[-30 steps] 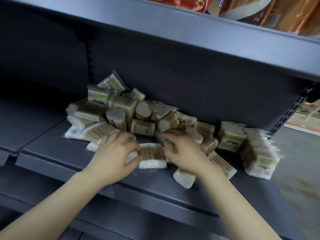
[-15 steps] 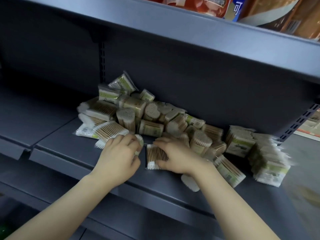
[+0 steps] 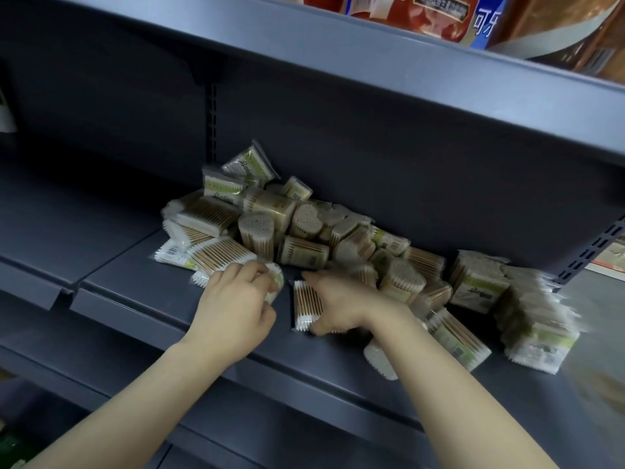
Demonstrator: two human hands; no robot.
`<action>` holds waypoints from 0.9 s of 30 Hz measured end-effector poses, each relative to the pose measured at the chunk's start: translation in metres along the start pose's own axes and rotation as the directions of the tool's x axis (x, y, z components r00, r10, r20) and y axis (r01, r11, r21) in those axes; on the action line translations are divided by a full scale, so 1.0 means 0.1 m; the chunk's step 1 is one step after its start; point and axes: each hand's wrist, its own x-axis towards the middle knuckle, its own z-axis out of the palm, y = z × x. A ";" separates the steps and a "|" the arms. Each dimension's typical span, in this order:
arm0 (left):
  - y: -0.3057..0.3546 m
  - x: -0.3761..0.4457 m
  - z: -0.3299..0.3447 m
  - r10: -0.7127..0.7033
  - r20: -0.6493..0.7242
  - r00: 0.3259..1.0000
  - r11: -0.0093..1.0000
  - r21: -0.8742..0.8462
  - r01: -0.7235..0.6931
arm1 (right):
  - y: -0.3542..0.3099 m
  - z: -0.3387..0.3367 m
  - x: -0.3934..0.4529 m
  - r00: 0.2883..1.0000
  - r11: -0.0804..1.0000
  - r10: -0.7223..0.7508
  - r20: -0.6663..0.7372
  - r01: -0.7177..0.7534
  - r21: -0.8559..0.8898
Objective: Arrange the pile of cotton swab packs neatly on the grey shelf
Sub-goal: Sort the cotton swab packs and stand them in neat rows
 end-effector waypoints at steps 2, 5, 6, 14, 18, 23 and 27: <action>0.00 0.00 0.00 -0.024 -0.003 1.000 1.000 -0.006 0.023 | 0.02 -0.02 -0.02 0.999 0.999 -0.016 -0.045 0.018 0.049; 0.02 0.01 0.00 -0.045 -0.020 0.999 0.999 -0.027 0.045 | 0.06 -0.05 -0.06 0.990 0.993 -0.038 -0.135 0.052 0.107; 0.04 0.01 0.00 -0.043 -0.030 0.999 0.999 -0.034 0.042 | 0.07 -0.06 -0.08 0.985 0.989 -0.046 -0.164 0.068 0.129; 0.26 0.12 0.06 -0.004 -0.024 1.000 0.997 -0.076 0.002 | 0.17 -0.12 -0.39 0.948 0.950 -0.053 -0.315 0.145 0.277; 0.40 0.13 0.09 -0.003 -0.022 1.000 0.994 -0.112 0.001 | 0.26 -0.12 -0.59 0.919 0.928 -0.056 -0.391 0.192 0.318; 0.60 0.18 0.09 0.001 0.002 1.000 0.987 -0.162 0.000 | 0.40 -0.09 -0.81 0.876 0.925 -0.016 -0.481 0.196 0.327; 0.80 0.21 0.09 0.016 0.053 0.998 0.980 -0.198 -0.005 | 0.55 -0.03 -1.00 0.857 0.906 0.028 -0.514 0.195 0.375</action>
